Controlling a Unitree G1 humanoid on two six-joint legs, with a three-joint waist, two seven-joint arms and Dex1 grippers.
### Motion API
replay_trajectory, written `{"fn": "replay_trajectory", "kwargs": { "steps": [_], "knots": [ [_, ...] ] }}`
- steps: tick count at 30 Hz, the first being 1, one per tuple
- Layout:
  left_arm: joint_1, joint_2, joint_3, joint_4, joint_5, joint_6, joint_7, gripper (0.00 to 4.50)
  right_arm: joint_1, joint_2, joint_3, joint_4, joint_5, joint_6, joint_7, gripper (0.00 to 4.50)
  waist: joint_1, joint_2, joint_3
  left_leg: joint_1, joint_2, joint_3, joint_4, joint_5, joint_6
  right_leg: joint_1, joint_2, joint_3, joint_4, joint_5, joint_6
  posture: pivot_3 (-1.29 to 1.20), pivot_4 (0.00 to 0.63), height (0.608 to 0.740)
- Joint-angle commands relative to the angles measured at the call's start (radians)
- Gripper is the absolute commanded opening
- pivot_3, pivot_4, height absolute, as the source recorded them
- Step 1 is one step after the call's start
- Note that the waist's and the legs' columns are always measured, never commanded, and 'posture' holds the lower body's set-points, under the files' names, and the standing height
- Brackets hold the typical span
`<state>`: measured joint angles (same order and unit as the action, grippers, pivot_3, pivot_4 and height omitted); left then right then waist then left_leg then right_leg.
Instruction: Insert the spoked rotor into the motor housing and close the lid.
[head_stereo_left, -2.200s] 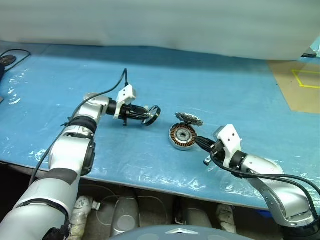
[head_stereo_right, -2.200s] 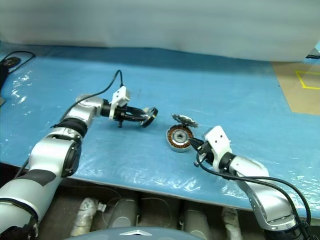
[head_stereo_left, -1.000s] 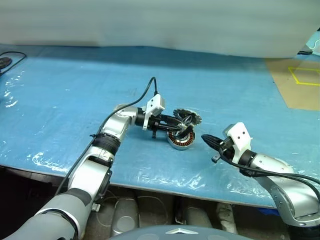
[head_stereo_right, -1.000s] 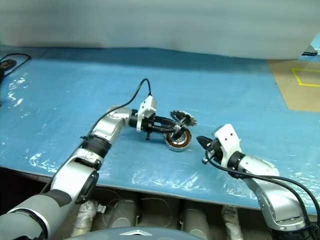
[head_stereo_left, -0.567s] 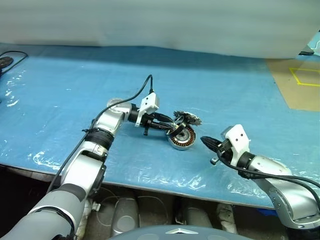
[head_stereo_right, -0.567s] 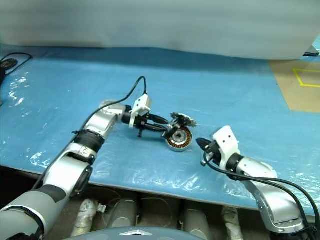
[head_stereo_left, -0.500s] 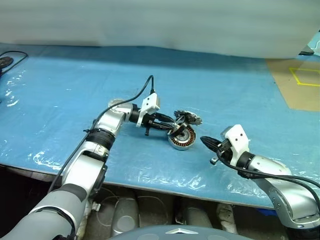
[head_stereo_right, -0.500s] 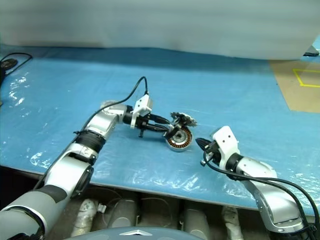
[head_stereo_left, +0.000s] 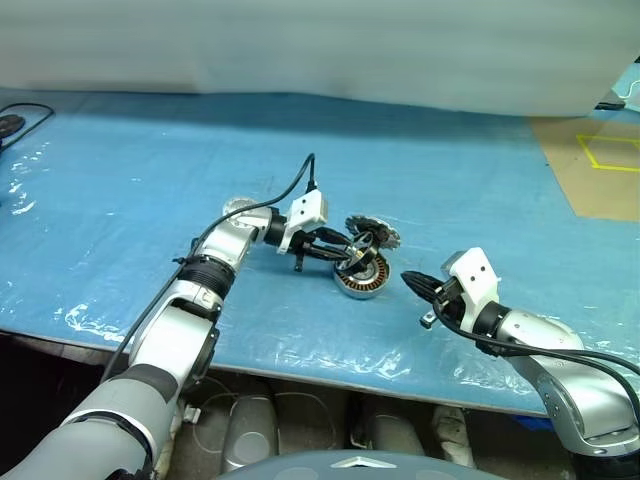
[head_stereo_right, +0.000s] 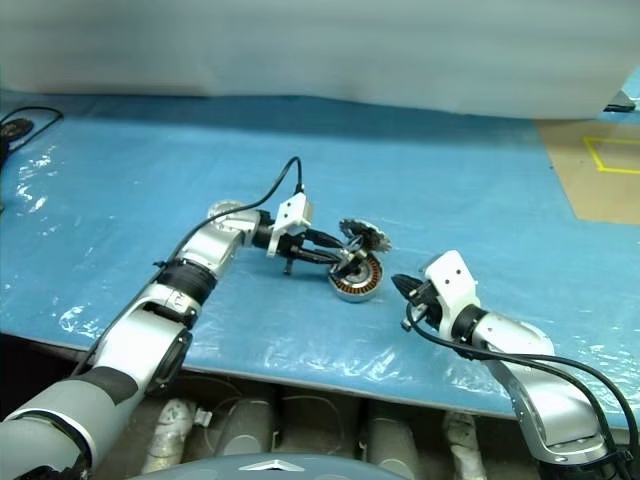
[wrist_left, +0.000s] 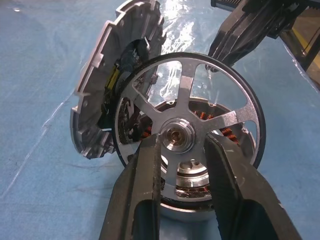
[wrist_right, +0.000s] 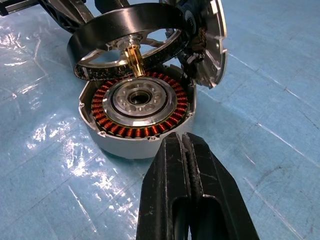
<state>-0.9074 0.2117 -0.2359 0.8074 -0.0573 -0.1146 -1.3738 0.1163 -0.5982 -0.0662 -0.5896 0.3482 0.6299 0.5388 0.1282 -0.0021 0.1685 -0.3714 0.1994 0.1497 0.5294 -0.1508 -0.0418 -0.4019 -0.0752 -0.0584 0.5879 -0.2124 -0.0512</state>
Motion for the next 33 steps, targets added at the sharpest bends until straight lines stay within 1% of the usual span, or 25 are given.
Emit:
{"fn": "replay_trajectory", "kwargs": {
  "steps": [1, 4, 6, 8, 9, 10, 11, 14, 16, 19, 25, 33],
  "knots": [
    [-0.021, 0.003, -0.012, 0.007, 0.022, -0.016, 0.013, 0.97, -0.001, 0.006, -0.003, -0.013, -0.005, -0.023, -0.003, 0.0, 0.0, 0.0, 0.0, 0.0, 0.0, 0.0, 0.0, 0.0, 0.0, 0.0, 0.0, 0.0, 0.0, 0.0, 0.0, 0.0, 0.15, 0.74],
    [-0.025, -0.005, -0.01, 0.004, 0.02, -0.016, 0.02, 0.97, -0.003, 0.008, 0.0, -0.011, -0.008, -0.024, -0.003, 0.0, 0.0, 0.0, 0.0, 0.0, 0.0, 0.0, 0.0, 0.0, 0.0, 0.0, 0.0, 0.0, 0.0, 0.0, 0.0, 0.0, 0.15, 0.74],
    [-0.03, -0.005, -0.017, 0.009, 0.018, -0.015, -0.009, 0.97, -0.006, 0.009, 0.002, -0.01, -0.01, -0.025, -0.003, 0.0, 0.0, 0.0, 0.0, 0.0, 0.0, 0.0, 0.0, 0.0, 0.0, 0.0, 0.0, 0.0, 0.0, 0.0, 0.0, 0.0, 0.15, 0.74],
    [-0.037, -0.008, -0.01, 0.005, 0.011, -0.002, -0.009, 1.7, -0.007, 0.011, 0.002, -0.008, -0.012, -0.026, -0.003, 0.0, 0.0, 0.0, 0.0, 0.0, 0.0, 0.0, 0.0, 0.0, 0.0, 0.0, 0.0, 0.0, 0.0, 0.0, 0.0, 0.0, 0.15, 0.74],
    [-0.045, -0.018, 0.005, 0.01, 0.012, -0.005, 0.039, 1.9, -0.007, 0.012, 0.003, -0.008, -0.012, -0.026, -0.003, 0.0, 0.0, 0.0, 0.0, 0.0, 0.0, 0.0, 0.0, 0.0, 0.0, 0.0, 0.0, 0.0, 0.0, 0.0, 0.0, 0.0, 0.15, 0.74],
    [-0.054, -0.028, 0.018, 0.018, 0.014, -0.001, 0.087, 2.22, -0.007, 0.012, 0.003, -0.008, -0.013, -0.026, -0.003, 0.0, 0.0, 0.0, 0.0, 0.0, 0.0, 0.0, 0.0, 0.0, 0.0, 0.0, 0.0, 0.0, 0.0, 0.0, 0.0, 0.0, 0.15, 0.74],
    [-0.063, -0.026, 0.015, 0.022, 0.013, 0.019, 0.077, 2.54, -0.007, 0.013, 0.004, -0.007, -0.014, -0.027, -0.003, 0.0, 0.0, 0.0, 0.0, 0.0, 0.0, 0.0, 0.0, 0.0, 0.0, 0.0, 0.0, 0.0, 0.0, 0.0, 0.0, 0.0, 0.15, 0.74],
    [-0.059, -0.011, 0.013, -0.005, -0.017, 0.046, -0.001, 2.54, -0.009, 0.015, 0.009, -0.001, -0.018, -0.03, -0.002, 0.0, 0.001, 0.0, 0.0, 0.0, 0.0, 0.0, 0.0, 0.0, 0.0, 0.0, 0.0, 0.0, 0.0, 0.0, 0.0, 0.0, 0.15, 0.74],
    [-0.061, -0.015, 0.025, -0.003, -0.015, 0.035, 0.039, 2.54, -0.009, 0.018, 0.013, -0.002, -0.019, -0.03, -0.003, 0.0, 0.0, 0.0, 0.0, 0.0, 0.0, 0.0, 0.0, 0.0, 0.0, 0.0, 0.0, 0.0, 0.0, 0.0, 0.0, 0.0, 0.15, 0.74],
    [-0.051, -0.008, 0.033, -0.027, -0.036, 0.068, 0.011, 2.54, -0.009, 0.022, 0.018, 0.001, -0.021, -0.032, -0.004, 0.0, 0.001, 0.0, 0.0, 0.0, 0.0, 0.0, 0.0, 0.0, 0.0, 0.0, 0.0, 0.0, 0.0, 0.0, 0.0, 0.0, 0.15, 0.74],
    [-0.036, 0.012, 0.04, -0.053, -0.046, 0.085, 0.012, 2.54, -0.011, 0.025, 0.028, 0.009, -0.024, -0.036, -0.005, 0.0, 0.0, 0.0, 0.0, 0.0, 0.0, 0.0, 0.0, 0.0, 0.0, 0.0, 0.0, 0.0, 0.0, 0.0, 0.0, 0.0, 0.15, 0.74],
    [-0.02, 0.02, 0.026, -0.081, -0.053, 0.072, -0.005, 2.54, -0.027, 0.026, 0.036, 0.021, -0.029, -0.04, -0.004, 0.0, 0.0, 0.0, 0.0, 0.0, 0.0, 0.0, 0.0, 0.0, 0.0, 0.0, 0.0, 0.0, 0.0, 0.0, 0.0, 0.0, 0.15, 0.74]
  ]
}}
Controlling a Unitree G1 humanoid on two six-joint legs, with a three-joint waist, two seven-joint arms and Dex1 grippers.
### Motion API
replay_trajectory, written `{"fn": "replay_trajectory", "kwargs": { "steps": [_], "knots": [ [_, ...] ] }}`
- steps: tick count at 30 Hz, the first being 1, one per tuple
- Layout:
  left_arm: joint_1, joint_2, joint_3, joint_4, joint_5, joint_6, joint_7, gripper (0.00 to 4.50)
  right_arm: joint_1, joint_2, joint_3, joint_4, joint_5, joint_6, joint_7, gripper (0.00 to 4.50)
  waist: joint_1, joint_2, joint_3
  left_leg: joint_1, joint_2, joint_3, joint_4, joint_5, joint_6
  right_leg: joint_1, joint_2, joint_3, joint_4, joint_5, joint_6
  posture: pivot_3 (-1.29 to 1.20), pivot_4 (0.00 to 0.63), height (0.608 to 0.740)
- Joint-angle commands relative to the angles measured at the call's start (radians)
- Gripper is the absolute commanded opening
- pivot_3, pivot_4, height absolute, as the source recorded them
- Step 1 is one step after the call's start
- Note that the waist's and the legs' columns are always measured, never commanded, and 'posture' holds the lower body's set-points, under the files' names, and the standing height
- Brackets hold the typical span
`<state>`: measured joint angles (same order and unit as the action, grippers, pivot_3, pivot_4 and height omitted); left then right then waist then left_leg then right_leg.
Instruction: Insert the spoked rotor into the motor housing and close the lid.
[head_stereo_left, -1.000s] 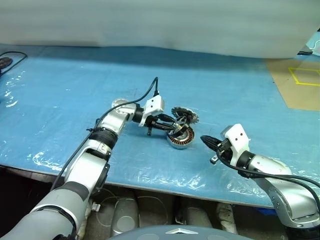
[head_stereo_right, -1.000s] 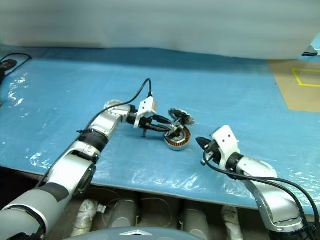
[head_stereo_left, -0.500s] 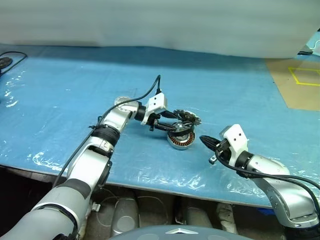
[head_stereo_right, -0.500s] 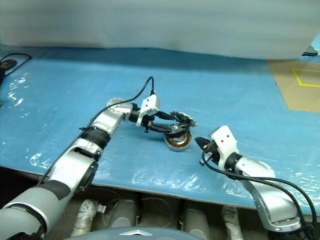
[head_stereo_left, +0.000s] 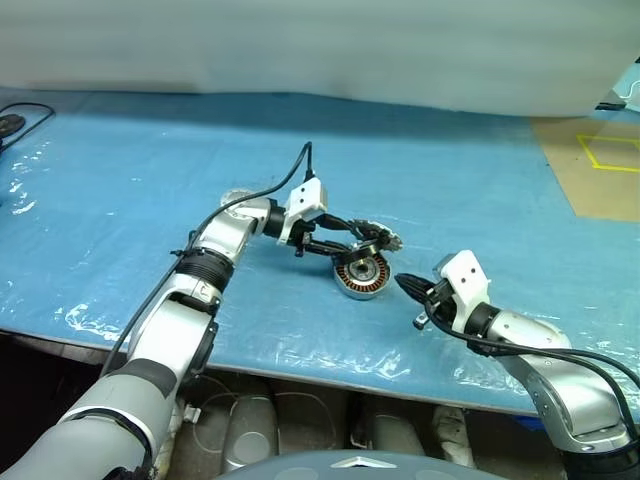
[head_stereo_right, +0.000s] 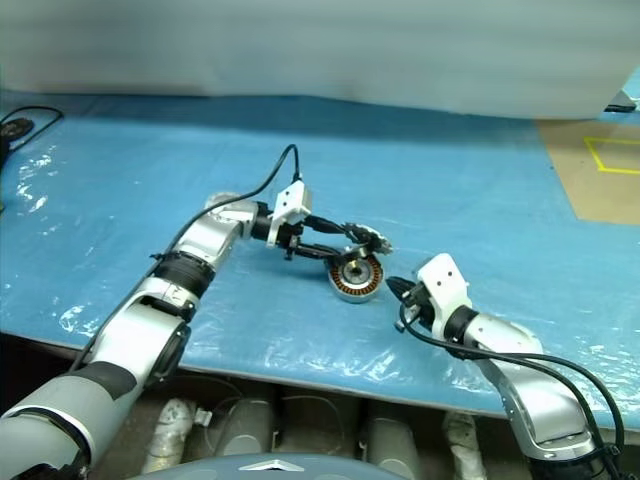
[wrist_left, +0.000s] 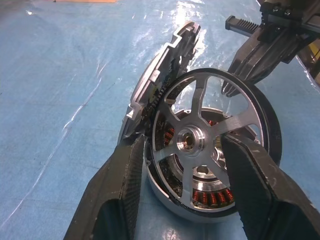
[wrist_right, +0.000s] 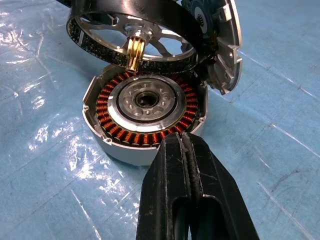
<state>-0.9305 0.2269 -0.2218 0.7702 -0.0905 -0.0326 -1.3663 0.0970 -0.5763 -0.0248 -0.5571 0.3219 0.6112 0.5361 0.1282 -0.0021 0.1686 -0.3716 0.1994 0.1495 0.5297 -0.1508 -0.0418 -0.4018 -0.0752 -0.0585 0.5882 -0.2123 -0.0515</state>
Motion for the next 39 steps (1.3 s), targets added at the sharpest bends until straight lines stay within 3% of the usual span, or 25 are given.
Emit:
{"fn": "replay_trajectory", "kwargs": {
  "steps": [1, 8, 19, 25, 30, 33, 35, 39],
  "knots": [
    [0.003, 0.003, 0.015, -0.051, -0.027, 0.0, -0.016, 2.54, -0.007, 0.004, -0.006, -0.012, -0.004, -0.022, -0.001, 0.0, 0.0, 0.0, 0.0, 0.0, 0.0, 0.0, 0.0, 0.0, 0.0, 0.0, 0.0, 0.0, 0.0, 0.0, 0.0, 0.0, 0.15, 0.74],
    [0.014, -0.003, 0.002, -0.058, -0.01, -0.037, -0.004, 2.54, -0.004, 0.006, -0.006, -0.014, -0.009, -0.02, -0.004, 0.0, 0.0, 0.0, 0.0, 0.0, 0.0, 0.0, 0.0, 0.0, 0.0, 0.0, 0.0, 0.0, 0.0, 0.0, 0.0, 0.0, 0.15, 0.74],
    [0.013, 0.021, 0.073, -0.111, -0.097, 0.126, 0.008, 2.54, 0.004, 0.005, -0.032, -0.026, 0.018, -0.015, 0.009, 0.0, -0.001, 0.0, 0.0, 0.0, 0.0, 0.0, 0.0, 0.0, 0.0, 0.0, 0.0, 0.0, 0.0, 0.0, 0.0, 0.0, 0.15, 0.74],
    [0.095, 0.088, 0.132, -0.26, -0.198, 0.288, -0.014, 2.54, -0.012, -0.135, -0.125, -0.166, 0.16, 0.075, 0.141, 0.0, -0.003, 0.001, 0.0, 0.0, 0.0, 0.0, 0.0, 0.0, 0.0, 0.0, 0.0, 0.0, 0.0, 0.0, 0.0, 0.0, 0.15, 0.74],
    [0.197, 0.142, 0.148, -0.418, -0.254, 0.384, -0.001, 2.54, 0.067, -0.263, -0.133, -0.268, 0.124, 0.073, 0.182, 0.0, 0.0, 0.001, 0.0, 0.0, 0.001, 0.0, -0.001, 0.0, 0.0, 0.0, 0.001, 0.0, 0.0, 0.0, -0.001, 0.0, 0.15, 0.74],
    [0.25, 0.165, 0.149, -0.499, -0.286, 0.422, 0.001, 2.59, 0.103, -0.278, -0.163, -0.304, 0.155, 0.072, 0.197, 0.61, 0.001, 0.001, 0.0, 0.0, 0.001, 0.0, -0.001, 0.0, 0.0, 0.0, 0.0, 0.0, -0.001, -0.001, 0.0, 0.0, 0.15, 0.74],
    [0.286, 0.186, 0.137, -0.553, -0.306, 0.474, -0.004, 2.59, 0.099, -0.275, -0.13, -0.306, 0.126, 0.038, 0.191, 1.25, 0.0, 0.001, 0.0, 0.0, 0.001, 0.0, 0.0, 0.0, 0.0, 0.0, 0.0, 0.0, 0.0, -0.003, 0.004, 0.0, 0.15, 0.74],
    [0.33, 0.175, 0.122, -0.595, -0.301, 0.421, 0.005, 2.59, 0.105, -0.308, 0.028, -0.204, -0.113, -0.161, 0.17, 2.57, -0.003, 0.001, 0.0, 0.002, 0.001, 0.001, 0.0, 0.0, 0.0, 0.0, 0.0, 0.0, 0.0, -0.004, 0.006, 0.0, 0.15, 0.74]
  ]
}}
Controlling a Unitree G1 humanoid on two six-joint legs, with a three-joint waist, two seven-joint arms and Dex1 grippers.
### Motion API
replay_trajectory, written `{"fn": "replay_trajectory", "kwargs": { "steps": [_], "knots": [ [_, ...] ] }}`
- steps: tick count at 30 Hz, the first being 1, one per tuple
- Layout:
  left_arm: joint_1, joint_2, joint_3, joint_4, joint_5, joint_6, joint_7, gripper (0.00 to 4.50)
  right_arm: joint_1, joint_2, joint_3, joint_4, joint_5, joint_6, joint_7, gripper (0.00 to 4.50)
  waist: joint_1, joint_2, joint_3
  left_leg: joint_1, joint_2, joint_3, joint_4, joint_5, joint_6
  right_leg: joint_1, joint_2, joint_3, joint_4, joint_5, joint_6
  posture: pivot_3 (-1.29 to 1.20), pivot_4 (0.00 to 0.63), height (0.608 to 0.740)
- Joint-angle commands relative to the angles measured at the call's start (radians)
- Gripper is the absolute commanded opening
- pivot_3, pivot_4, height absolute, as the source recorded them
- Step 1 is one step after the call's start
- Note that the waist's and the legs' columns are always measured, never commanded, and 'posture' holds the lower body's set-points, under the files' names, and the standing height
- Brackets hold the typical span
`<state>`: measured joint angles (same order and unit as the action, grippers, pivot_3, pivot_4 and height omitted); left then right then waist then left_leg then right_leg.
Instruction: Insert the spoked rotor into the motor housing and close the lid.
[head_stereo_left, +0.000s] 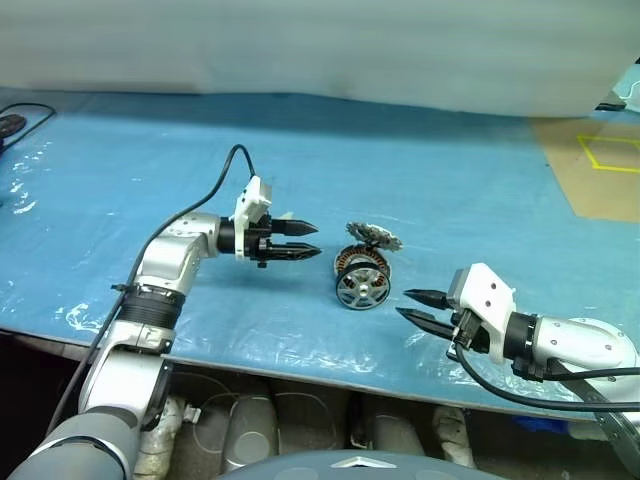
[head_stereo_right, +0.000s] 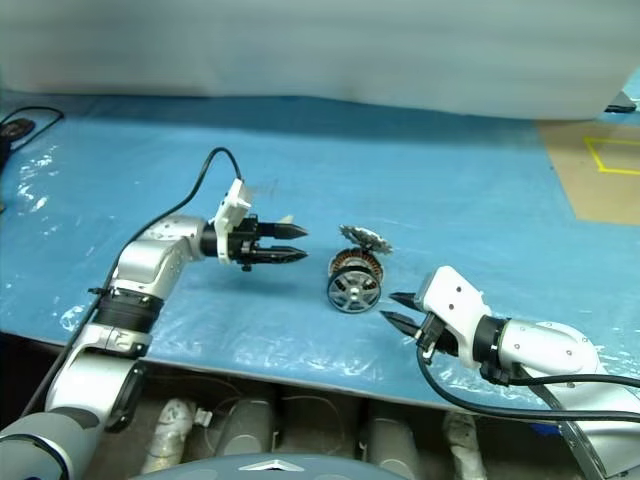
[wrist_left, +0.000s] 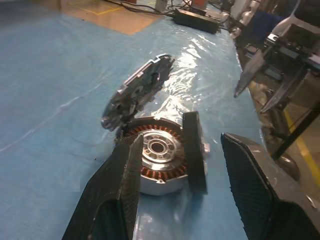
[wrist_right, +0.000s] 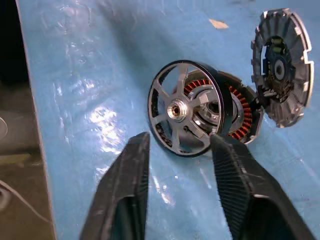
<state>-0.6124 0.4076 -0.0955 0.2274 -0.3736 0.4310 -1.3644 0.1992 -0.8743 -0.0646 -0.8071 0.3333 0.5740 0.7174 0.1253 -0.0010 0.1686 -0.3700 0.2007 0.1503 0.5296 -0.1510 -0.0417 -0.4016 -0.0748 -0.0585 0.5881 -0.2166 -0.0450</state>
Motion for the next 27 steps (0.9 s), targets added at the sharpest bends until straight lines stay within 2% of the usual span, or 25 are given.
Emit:
{"fn": "replay_trajectory", "kwargs": {
  "steps": [1, 3, 6, 7, 12, 16, 20, 27],
  "knots": [
    [0.023, -0.014, -0.003, -0.06, -0.022, -0.065, 0.001, 2.59, 0.004, 0.003, 0.084, 0.067, -0.145, -0.155, -0.017, 2.9, -0.001, 0.0, 0.0, 0.0, 0.0, 0.0, 0.0, 0.0, 0.0, 0.0, 0.0, 0.0, 0.0, 0.0, 0.0, 0.0, 0.15, 0.74],
    [0.055, -0.028, 0.005, -0.079, -0.032, -0.105, 0.003, 2.59, 0.008, 0.036, 0.099, 0.097, -0.165, -0.202, -0.03, 3.53, -0.001, 0.0, 0.0, -0.001, 0.0, 0.0, 0.0, 0.0, 0.0, 0.0, 0.0, 0.0, 0.0, 0.0, 0.0, 0.0, 0.15, 0.74],
    [0.11, -0.026, 0.0, -0.109, -0.033, -0.144, -0.007, 2.59, 0.014, 0.023, 0.147, 0.167, -0.323, -0.363, -0.062, 4.48, -0.002, 0.0, 0.0, -0.003, 0.0, 0.0, -0.001, 0.0, 0.0, -0.002, 0.0, 0.0, -0.001, 0.0, 0.0, 0.0, 0.15, 0.74],
    [0.127, -0.025, -0.002, -0.114, -0.031, -0.165, -0.008, 2.59, 0.006, 0.018, 0.167, 0.2, -0.401, -0.437, -0.092, 4.48, -0.004, 0.0, 0.0, -0.003, 0.0, 0.0, -0.001, 0.0, 0.0, -0.003, 0.0, 0.0, -0.001, 0.0, 0.0, 0.0, 0.15, 0.74],
    [0.184, 0.002, -0.041, -0.142, -0.009, -0.19, -0.011, 2.59, -0.002, 0.031, 0.233, 0.27, -0.593, -0.675, -0.16, 4.48, -0.006, 0.0, 0.0, -0.003, 0.0, 0.0, 0.0, 0.0, 0.0, -0.003, 0.0, 0.0, 0.0, 0.0, 0.0, 0.0, 0.15, 0.74],
    [0.169, -0.007, -0.052, -0.121, -0.002, -0.203, 0.009, 2.59, 0.028, 0.048, 0.207, 0.307, -0.668, -0.811, -0.227, 4.48, -0.002, 0.0, 0.0, -0.002, 0.0, 0.001, 0.0, 0.0, 0.0, -0.002, 0.0, 0.001, 0.0, 0.0, 0.0, 0.0, 0.15, 0.74],
    [0.156, -0.01, -0.054, -0.093, 0.002, -0.219, 0.015, 2.59, 0.036, 0.114, 0.177, 0.295, -0.663, -0.83, -0.276, 4.48, -0.006, 0.0, 0.0, -0.001, 0.0, 0.001, 0.0, 0.0, 0.0, -0.002, 0.001, 0.001, 0.001, 0.0, 0.0, 0.0, 0.15, 0.74],
    [0.131, -0.03, -0.056, -0.042, 0.002, -0.222, 0.038, 2.59, -0.04, 0.168, 0.225, 0.28, -0.687, -0.777, -0.203, 4.48, -0.028, 0.0, 0.0, -0.001, 0.0, 0.001, 0.001, 0.0, 0.0, -0.001, 0.001, 0.001, 0.001, 0.001, -0.001, 0.0, 0.15, 0.74]
  ]
}}
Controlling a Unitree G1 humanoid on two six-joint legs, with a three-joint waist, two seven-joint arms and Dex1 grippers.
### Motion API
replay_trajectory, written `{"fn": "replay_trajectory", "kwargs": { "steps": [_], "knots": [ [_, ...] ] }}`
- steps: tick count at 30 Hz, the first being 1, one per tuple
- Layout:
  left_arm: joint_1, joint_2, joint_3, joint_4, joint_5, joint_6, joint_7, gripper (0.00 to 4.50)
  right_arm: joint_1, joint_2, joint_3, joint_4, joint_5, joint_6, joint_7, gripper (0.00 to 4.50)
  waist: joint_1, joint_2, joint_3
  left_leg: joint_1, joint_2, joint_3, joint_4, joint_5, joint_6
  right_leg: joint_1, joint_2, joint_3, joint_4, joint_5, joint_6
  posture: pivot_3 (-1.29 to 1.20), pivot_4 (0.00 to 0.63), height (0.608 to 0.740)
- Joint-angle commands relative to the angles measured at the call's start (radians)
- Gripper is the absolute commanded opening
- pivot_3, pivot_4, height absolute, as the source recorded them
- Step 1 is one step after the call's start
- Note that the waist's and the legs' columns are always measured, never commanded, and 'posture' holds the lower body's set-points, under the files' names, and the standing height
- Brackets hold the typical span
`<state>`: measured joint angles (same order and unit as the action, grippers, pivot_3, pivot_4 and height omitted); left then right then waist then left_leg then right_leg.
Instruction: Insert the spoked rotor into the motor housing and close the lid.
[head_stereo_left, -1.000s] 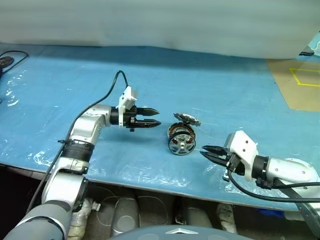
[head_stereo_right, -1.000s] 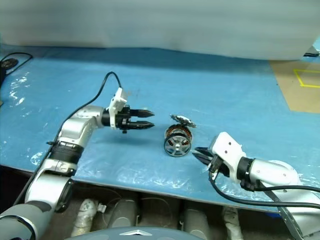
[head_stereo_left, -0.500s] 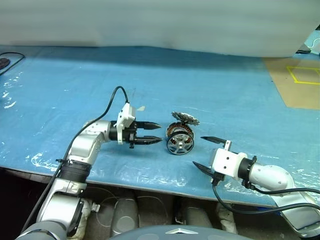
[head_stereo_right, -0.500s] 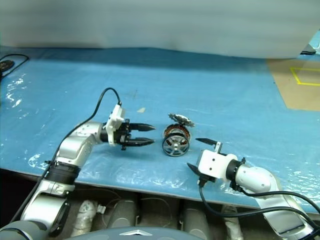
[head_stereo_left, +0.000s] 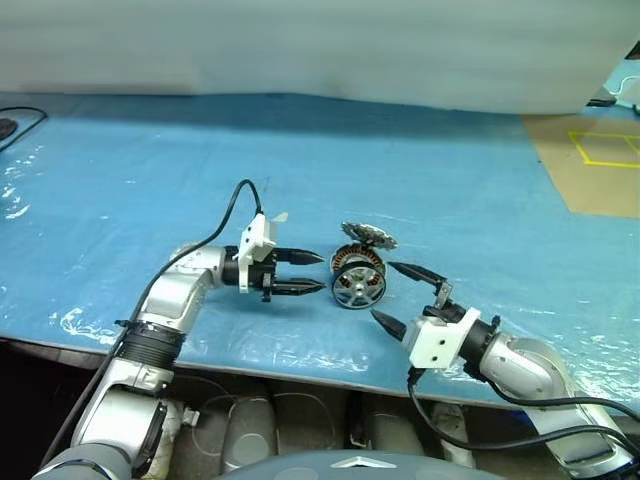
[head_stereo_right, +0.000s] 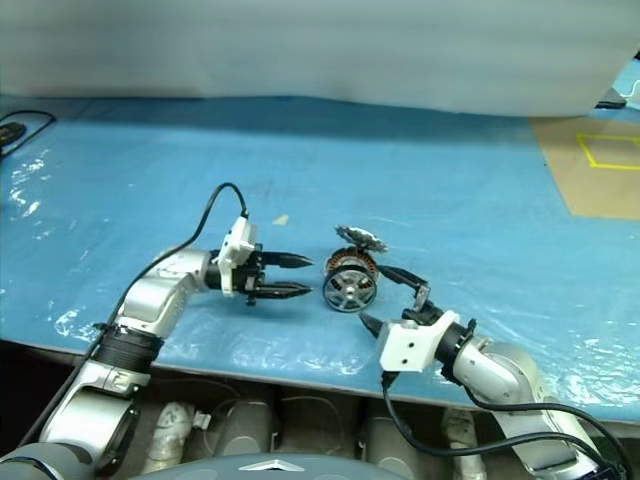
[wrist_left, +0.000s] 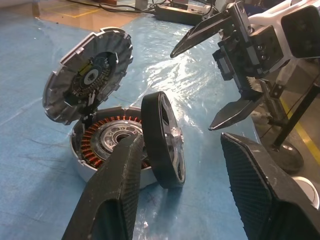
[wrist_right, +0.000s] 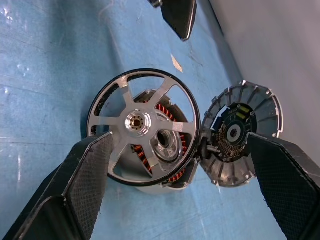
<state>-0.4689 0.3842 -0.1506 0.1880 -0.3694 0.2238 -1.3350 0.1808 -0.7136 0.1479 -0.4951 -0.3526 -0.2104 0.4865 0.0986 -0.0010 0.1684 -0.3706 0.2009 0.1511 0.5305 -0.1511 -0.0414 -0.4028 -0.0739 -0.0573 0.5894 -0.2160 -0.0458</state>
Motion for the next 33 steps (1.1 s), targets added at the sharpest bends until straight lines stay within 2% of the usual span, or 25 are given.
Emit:
{"fn": "replay_trajectory", "kwargs": {
  "steps": [1, 2, 7, 10, 12, 17, 23, 26, 33],
  "knots": [
    [-0.015, -0.008, -0.001, 0.0, -0.005, -0.012, 0.009, 2.59, -0.035, 0.017, 0.021, -0.04, 0.018, 0.034, 0.049, 4.48, -0.002, 0.0, 0.0, 0.0, 0.0, 0.0, 0.0, 0.0, 0.0, 0.0, 0.0, 0.0, 0.0, 0.001, -0.001, 0.0, 0.15, 0.74],
    [-0.017, -0.008, -0.001, 0.002, -0.007, -0.009, 0.01, 2.59, -0.045, 0.025, 0.026, -0.05, 0.035, 0.061, 0.069, 4.48, -0.003, 0.0, 0.0, 0.0, 0.0, 0.0, 0.0, 0.0, 0.0, 0.0, 0.0, 0.0, 0.0, 0.002, -0.003, 0.0, 0.15, 0.74],
    [-0.028, -0.007, 0.0, 0.023, -0.001, -0.008, 0.018, 2.59, -0.057, 0.117, -0.012, -0.164, 0.307, 0.439, 0.181, 4.48, -0.003, 0.0, 0.0, 0.0, 0.0, 0.0, 0.0, 0.0, 0.0, 0.0, 0.0, 0.0, 0.0, 0.003, -0.006, 0.0, 0.15, 0.74],
    [-0.03, -0.002, -0.004, 0.032, 0.007, -0.019, 0.015, 2.59, -0.086, 0.156, -0.052, -0.178, 0.398, 0.592, 0.179, 4.48, -0.003, 0.0, 0.0, 0.001, 0.0, -0.001, 0.0, 0.0, 0.0, 0.001, 0.0, 0.0, 0.0, 0.004, -0.006, 0.0, 0.15, 0.74],
    [-0.031, -0.003, -0.006, 0.036, 0.011, -0.024, 0.014, 2.59, -0.079, 0.16, -0.06, -0.143, 0.412, 0.627, 0.175, 4.48, -0.002, 0.0, 0.0, 0.002, 0.0, -0.001, 0.0, 0.0, 0.0, 0.002, 0.0, 0.0, 0.001, 0.004, -0.007, 0.0, 0.15, 0.74],
    [-0.033, -0.009, -0.01, 0.046, 0.022, -0.04, 0.019, 2.59, -0.036, 0.14, -0.064, -0.113, 0.414, 0.591, 0.18, 4.48, -0.001, 0.0, 0.0, 0.001, 0.0, 0.0, 0.0, 0.0, 0.0, 0.002, 0.0, 0.0, 0.0, 0.004, -0.007, 0.0, 0.15, 0.74],
    [-0.032, -0.002, -0.017, 0.066, 0.039, -0.051, 0.015, 2.59, 0.076, 0.074, -0.059, -0.213, 0.497, 0.604, 0.264, 4.48, 0.0, 0.0, 0.0, 0.001, 0.0, 0.0, 0.0, 0.0, 0.0, 0.002, 0.0, 0.0, 0.0, 0.003, -0.006, 0.0, 0.15, 0.74],
    [-0.031, 0.001, -0.02, 0.071, 0.047, -0.054, 0.012, 2.59, 0.074, 0.075, -0.056, -0.219, 0.507, 0.602, 0.258, 4.48, -0.003, 0.0, 0.0, 0.002, 0.0, 0.0, 0.001, 0.0, 0.0, 0.002, 0.0, 0.0, 0.0, 0.001, -0.001, 0.0, 0.15, 0.74],
    [-0.031, 0.012, -0.032, 0.096, 0.068, -0.072, 0.005, 2.59, 0.007, 0.101, -0.035, -0.15, 0.556, 0.595, 0.27, 4.48, -0.002, 0.0, 0.0, 0.002, 0.0, 0.0, 0.001, 0.0, 0.0, 0.002, 0.0, 0.0, 0.0, 0.001, 0.0, 0.0, 0.15, 0.74]
  ]
}}
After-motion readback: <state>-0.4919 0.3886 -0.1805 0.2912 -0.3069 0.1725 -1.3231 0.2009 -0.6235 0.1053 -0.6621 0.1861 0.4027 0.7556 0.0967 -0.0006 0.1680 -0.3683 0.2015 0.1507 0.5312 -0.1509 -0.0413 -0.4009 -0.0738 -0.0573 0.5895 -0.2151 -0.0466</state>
